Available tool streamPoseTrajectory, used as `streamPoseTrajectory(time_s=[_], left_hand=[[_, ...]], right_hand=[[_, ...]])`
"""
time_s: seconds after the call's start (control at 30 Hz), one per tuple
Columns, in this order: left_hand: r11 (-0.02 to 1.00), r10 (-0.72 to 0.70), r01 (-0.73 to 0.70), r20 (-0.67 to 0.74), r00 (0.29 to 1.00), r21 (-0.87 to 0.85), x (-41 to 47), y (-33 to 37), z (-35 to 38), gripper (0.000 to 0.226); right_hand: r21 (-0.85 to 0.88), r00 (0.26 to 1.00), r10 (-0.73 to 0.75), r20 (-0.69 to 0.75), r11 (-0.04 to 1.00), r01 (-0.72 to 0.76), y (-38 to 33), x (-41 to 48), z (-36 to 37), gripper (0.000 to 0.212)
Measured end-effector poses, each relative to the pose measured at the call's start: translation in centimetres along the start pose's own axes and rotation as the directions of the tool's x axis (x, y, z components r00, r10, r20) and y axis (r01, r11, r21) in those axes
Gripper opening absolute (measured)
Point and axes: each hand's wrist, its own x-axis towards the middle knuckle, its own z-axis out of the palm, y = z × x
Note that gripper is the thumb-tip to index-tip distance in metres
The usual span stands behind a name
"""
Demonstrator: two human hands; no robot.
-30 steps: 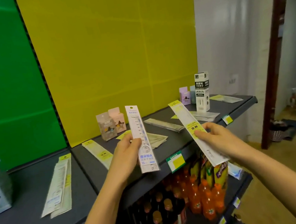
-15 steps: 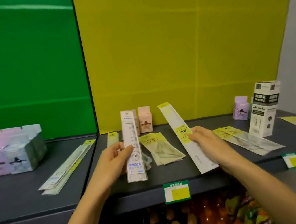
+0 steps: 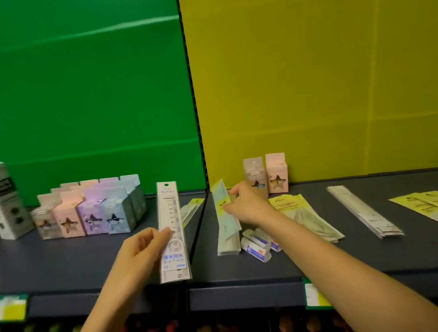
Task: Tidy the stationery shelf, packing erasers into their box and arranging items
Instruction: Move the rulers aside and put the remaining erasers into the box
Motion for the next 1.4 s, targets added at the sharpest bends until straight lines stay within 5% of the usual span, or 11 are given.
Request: streamPoseTrajectory(time_s=[0.43,0.53,0.63,0.9,1.13,1.4], left_hand=[[0.998,0.066,-0.067,0.036,0.997,0.023,0.7,-0.2,-0.7,0.029],[0.993,0.119,-0.120,0.064,0.991,0.008,0.8,0.8,0.9,0.028],[0.984,0.174,-0.177,0.098,0.980,0.021,1.2,2.1,4.0,0.029],[0.916,0.339,-0.380,0.256,0.905,0.131,2.4,5.9,18.9,0.040],[0.767,0.277,-0.378,0.264,0.924,0.518,4.1,6.3,30.5,0.043],[0.510,0.173,-0.365,0.323,0.931,0.779,4.9,5.9,33.2,0.044]], right_hand=[[-0.409,1.000,-0.009,0.016,0.912,0.015,1.1,0.3,2.5,0.057],[-0.391,0.996,-0.086,0.005,0.917,0.081,1.4,-0.6,1.4,0.042],[-0.351,0.990,-0.139,-0.016,0.928,0.124,2.4,-2.2,-1.5,0.021],[-0.450,0.978,-0.103,-0.182,0.893,0.011,10.4,-7.8,-14.8,0.013],[-0.472,0.982,-0.029,-0.186,0.880,-0.063,17.0,-10.2,-21.3,0.008],[-0.476,0.988,-0.046,-0.145,0.879,-0.029,19.0,-10.2,-22.3,0.009]])
